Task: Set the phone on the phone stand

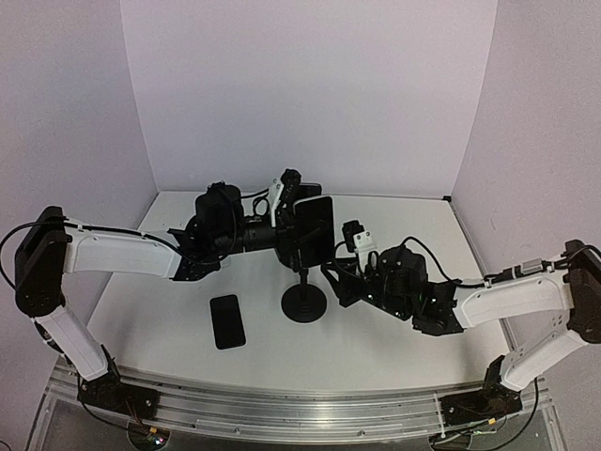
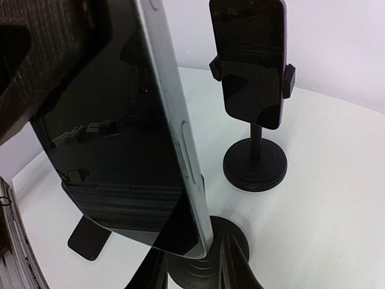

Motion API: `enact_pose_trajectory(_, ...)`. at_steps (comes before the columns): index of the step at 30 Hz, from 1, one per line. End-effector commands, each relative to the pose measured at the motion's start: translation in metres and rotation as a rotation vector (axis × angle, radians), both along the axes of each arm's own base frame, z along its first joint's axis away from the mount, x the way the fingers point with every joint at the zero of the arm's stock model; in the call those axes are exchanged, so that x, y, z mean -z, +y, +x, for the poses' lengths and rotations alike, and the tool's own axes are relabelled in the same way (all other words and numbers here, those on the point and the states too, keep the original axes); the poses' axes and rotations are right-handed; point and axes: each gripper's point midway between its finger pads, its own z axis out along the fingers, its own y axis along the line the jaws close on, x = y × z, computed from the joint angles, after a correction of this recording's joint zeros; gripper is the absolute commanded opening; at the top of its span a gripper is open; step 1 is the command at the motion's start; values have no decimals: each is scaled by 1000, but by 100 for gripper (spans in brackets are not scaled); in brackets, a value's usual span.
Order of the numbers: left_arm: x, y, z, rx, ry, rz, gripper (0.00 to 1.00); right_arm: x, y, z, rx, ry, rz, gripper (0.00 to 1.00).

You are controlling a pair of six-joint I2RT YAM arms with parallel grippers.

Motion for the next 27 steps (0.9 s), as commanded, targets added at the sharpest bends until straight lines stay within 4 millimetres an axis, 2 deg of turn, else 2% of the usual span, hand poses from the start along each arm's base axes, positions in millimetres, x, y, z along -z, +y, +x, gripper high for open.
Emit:
enact_pose_trajectory(1,-52,15,-6,-28,-132,-132,0,-23,15,7,-5,-48,49,24)
enact_pose_trajectory(5,-57,17,-13,-4,-161,-148,0,-27,24,9,-18,-61,49,24)
enact_pose_trajectory(12,-84,15,-20,41,-186,-188,0,-24,11,6,12,-57,62,25)
enact_pose_trajectory(18,-69,15,-11,-3,-146,-125,0,-27,2,7,44,-75,52,26)
enact_pose_trajectory(23,-83,16,-10,-14,-180,-151,0,-22,8,9,31,-71,40,21)
enact_pose_trajectory(27,-79,16,-8,-23,-189,-140,0,-21,11,11,34,-68,39,18)
